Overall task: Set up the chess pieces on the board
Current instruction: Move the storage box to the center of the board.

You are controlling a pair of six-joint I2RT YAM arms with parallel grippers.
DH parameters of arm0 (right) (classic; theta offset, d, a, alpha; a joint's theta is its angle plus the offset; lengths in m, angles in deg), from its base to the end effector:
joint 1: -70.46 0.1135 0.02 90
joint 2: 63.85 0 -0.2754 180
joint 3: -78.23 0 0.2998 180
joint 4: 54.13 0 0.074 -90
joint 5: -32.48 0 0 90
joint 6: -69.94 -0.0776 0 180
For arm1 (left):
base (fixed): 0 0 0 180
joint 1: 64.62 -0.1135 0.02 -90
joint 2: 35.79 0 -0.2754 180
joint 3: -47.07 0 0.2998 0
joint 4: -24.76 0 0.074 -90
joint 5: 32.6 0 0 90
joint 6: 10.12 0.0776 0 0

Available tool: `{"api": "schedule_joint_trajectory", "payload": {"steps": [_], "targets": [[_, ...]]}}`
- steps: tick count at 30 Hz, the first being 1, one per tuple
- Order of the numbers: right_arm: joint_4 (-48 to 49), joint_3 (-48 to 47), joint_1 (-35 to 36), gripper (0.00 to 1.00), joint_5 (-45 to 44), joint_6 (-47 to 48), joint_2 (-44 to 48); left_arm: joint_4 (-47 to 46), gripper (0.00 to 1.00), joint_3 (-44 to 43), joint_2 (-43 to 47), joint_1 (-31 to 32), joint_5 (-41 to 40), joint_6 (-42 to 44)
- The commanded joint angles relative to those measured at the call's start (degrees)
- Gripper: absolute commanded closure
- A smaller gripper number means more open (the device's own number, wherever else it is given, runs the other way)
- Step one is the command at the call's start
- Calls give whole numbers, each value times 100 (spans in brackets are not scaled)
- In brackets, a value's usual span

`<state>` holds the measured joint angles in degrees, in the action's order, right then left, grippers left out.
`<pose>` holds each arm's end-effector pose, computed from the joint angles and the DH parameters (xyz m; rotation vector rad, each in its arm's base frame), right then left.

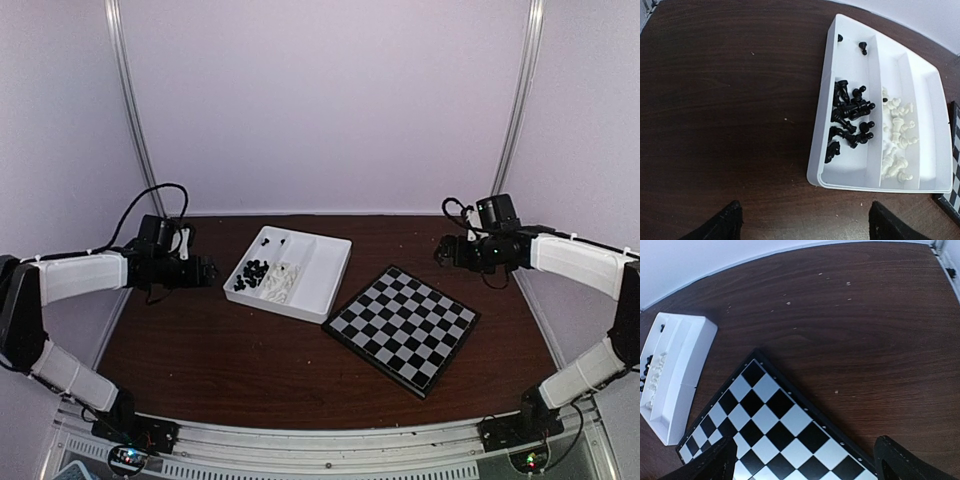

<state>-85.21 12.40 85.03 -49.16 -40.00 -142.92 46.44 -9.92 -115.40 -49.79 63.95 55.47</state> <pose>0.3528 0.1034 0.2099 0.0383 2.3819 0.4637 0.3411 -0.0995 0.1635 -0.1419 2.3825 -0.4662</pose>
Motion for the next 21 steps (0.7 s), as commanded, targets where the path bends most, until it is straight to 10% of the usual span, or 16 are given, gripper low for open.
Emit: {"api": "schedule_joint_trajectory", "payload": {"steps": [1,21], "targets": [[-188,-501,361,1,286,-49,-459,458,17,-591,-615,-33,213,316],[-286,-1089,477,3,374,31,-1230,1405,38,-2368,-2124,195,260,1082]]}}
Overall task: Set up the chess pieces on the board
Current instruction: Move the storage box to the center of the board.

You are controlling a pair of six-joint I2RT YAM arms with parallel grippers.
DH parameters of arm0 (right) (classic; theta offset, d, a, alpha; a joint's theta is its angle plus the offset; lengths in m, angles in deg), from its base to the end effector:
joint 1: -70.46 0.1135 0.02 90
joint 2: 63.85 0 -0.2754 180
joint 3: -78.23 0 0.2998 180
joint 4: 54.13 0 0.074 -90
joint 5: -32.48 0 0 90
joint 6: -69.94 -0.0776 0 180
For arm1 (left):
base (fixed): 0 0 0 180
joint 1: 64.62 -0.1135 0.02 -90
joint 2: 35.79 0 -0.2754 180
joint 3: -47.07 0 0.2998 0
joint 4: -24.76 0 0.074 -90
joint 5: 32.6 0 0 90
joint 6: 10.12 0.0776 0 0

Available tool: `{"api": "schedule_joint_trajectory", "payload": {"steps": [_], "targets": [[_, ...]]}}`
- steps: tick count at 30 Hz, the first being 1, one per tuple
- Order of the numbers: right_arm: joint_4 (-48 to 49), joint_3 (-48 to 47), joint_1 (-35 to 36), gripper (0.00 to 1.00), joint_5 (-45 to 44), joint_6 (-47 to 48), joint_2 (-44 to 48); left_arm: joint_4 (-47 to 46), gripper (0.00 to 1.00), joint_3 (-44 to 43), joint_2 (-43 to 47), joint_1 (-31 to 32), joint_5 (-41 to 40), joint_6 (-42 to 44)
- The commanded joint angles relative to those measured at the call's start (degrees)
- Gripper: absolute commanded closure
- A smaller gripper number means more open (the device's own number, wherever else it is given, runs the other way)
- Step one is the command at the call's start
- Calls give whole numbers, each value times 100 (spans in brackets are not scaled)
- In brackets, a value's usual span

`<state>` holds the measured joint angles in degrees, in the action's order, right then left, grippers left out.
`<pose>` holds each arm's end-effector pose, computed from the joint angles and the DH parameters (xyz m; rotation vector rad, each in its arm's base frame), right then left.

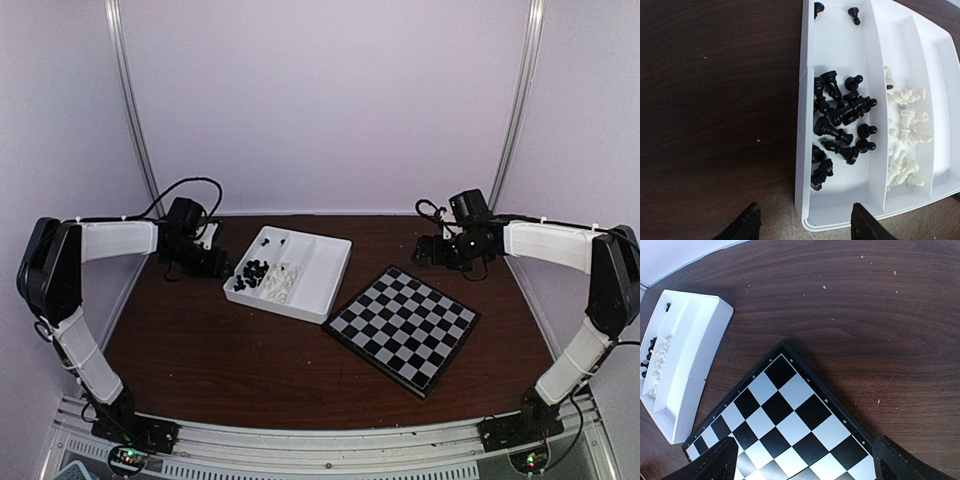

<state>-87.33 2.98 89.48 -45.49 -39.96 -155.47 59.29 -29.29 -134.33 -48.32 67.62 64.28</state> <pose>0.3848 0.1498 0.1902 -0.0774 2.4888 0.5524 0.4003 -0.1314 0.1470 0.0853 2.5966 -0.4367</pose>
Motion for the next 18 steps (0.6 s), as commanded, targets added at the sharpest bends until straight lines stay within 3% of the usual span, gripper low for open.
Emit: {"api": "schedule_joint_trajectory", "payload": {"steps": [1,18], "targets": [[-95,-163,31,4,-18,48,25,157,41,-556,-349,49,-148,226],[-146,-255,31,5,-152,100,-128,897,49,-2101,-1614,286,-599,655]]}}
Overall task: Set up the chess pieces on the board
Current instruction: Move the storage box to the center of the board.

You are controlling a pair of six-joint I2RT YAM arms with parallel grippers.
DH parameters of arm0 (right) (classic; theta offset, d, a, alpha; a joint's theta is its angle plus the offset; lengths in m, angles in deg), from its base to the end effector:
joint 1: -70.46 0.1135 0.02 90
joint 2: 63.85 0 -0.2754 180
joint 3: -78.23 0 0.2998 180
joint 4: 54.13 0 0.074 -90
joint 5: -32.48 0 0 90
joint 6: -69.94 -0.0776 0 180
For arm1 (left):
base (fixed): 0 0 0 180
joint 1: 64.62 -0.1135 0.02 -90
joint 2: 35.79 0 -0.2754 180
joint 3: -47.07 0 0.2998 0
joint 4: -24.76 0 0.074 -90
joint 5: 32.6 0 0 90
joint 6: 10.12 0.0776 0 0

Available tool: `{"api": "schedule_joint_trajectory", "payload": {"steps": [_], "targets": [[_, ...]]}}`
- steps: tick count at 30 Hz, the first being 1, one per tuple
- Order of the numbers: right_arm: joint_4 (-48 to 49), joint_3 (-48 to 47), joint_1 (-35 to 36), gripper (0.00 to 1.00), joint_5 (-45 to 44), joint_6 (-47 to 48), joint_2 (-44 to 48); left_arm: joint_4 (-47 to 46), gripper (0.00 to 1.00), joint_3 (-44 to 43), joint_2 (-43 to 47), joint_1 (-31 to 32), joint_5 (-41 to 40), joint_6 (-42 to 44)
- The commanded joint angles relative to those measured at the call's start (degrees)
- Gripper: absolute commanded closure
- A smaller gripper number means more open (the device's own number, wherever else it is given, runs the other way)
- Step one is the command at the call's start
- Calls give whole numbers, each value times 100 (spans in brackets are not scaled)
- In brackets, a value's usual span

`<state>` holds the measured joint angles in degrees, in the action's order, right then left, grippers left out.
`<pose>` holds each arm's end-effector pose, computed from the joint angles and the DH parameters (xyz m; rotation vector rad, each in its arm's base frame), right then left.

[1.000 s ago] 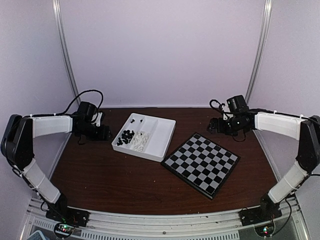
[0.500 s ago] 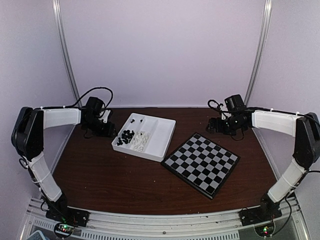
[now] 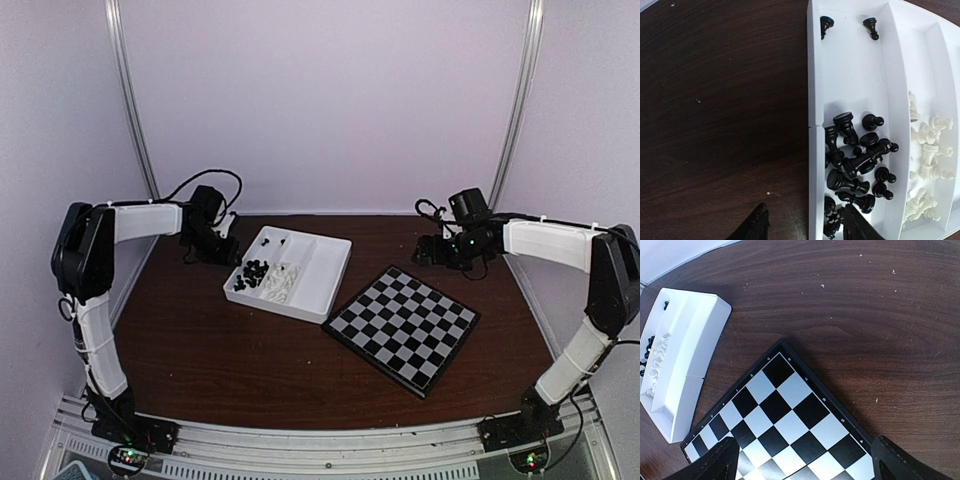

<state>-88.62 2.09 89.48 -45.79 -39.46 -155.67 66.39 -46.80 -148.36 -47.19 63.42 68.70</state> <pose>0.3857 0.1497 0.1926 -0.0847 2.4975 0.5399 0.4598 -0.1529 0.1403 0.1812 2.6426 -0.3083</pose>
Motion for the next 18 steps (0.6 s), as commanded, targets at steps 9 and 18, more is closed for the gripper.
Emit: {"api": "schedule_joint_trajectory", "payload": {"steps": [9,18], "targets": [[-35,-176,31,5,-137,59,-135,441,67,-770,-558,217,-515,213],[-55,-150,31,5,-169,59,-135,758,73,-1020,-835,234,-786,225]]}}
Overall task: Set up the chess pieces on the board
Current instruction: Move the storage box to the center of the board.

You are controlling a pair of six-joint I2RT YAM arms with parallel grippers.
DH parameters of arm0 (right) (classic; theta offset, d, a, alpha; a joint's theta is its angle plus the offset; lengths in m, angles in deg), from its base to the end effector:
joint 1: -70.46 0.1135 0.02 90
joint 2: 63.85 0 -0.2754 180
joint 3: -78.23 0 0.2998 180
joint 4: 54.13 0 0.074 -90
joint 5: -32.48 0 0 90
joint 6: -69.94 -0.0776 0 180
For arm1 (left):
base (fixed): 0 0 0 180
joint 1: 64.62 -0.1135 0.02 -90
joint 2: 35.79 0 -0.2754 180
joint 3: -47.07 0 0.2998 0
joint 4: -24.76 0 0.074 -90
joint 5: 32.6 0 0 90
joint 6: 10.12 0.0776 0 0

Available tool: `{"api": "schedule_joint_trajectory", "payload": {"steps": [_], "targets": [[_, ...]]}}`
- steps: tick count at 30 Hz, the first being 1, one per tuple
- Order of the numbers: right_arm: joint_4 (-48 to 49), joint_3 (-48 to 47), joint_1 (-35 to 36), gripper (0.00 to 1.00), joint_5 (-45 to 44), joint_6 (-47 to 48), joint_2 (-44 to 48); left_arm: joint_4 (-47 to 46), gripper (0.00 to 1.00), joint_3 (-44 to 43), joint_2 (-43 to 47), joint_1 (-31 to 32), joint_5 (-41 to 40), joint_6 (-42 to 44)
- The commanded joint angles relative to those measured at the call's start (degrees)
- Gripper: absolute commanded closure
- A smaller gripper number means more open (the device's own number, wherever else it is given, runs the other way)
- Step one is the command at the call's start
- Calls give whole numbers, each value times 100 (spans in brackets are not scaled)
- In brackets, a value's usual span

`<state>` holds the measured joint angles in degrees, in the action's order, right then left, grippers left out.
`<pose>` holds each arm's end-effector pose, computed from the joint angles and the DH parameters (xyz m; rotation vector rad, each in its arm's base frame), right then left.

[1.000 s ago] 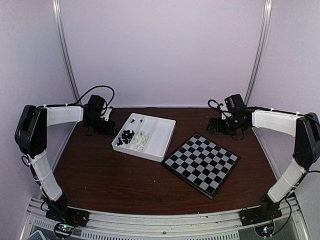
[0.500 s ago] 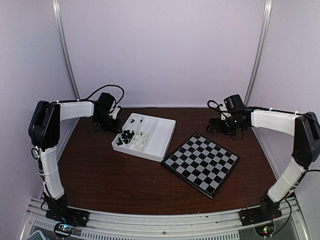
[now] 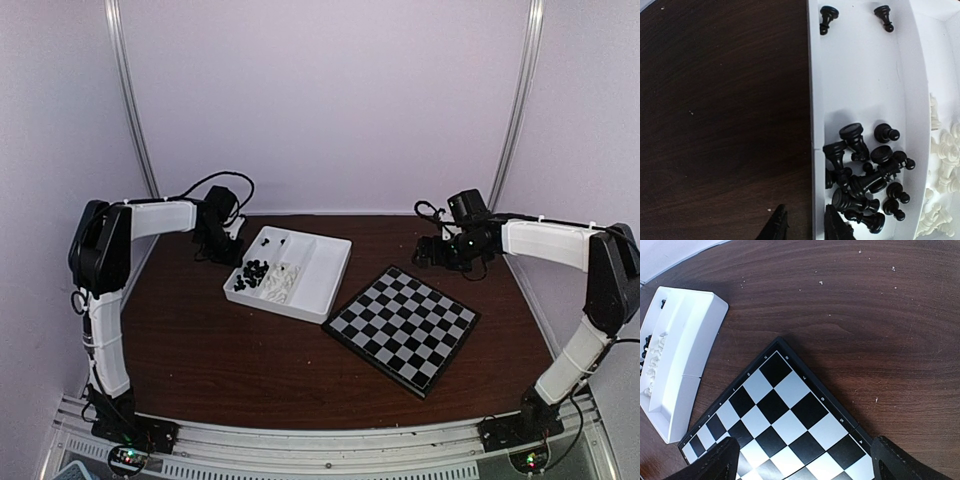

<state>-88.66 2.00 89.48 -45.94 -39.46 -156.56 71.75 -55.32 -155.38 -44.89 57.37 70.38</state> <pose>0.3872 0.1499 0.1869 -0.0818 2.5121 0.5331 0.4786 -0.1716 0.1279 0.2407 2.6906 -0.1555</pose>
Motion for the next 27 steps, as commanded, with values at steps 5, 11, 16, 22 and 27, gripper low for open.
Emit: {"api": "schedule_joint_trajectory", "payload": {"steps": [5,11,16,22,27], "targets": [[-178,-136,31,5,-271,61,-19,248,75,-144,-161,5,-155,36],[-689,-37,31,6,-1080,-164,122,343,100,-47,-80,5,-502,-143],[-937,395,-29,5,-1540,-471,475,114,100,514,327,5,-797,-407],[-1157,1231,-268,2,-1463,-995,1178,-226,100,1429,1042,5,-1115,-609],[-1164,2064,-337,0,-1261,-1457,1986,-611,100,2199,1550,5,-1121,-741]]}}
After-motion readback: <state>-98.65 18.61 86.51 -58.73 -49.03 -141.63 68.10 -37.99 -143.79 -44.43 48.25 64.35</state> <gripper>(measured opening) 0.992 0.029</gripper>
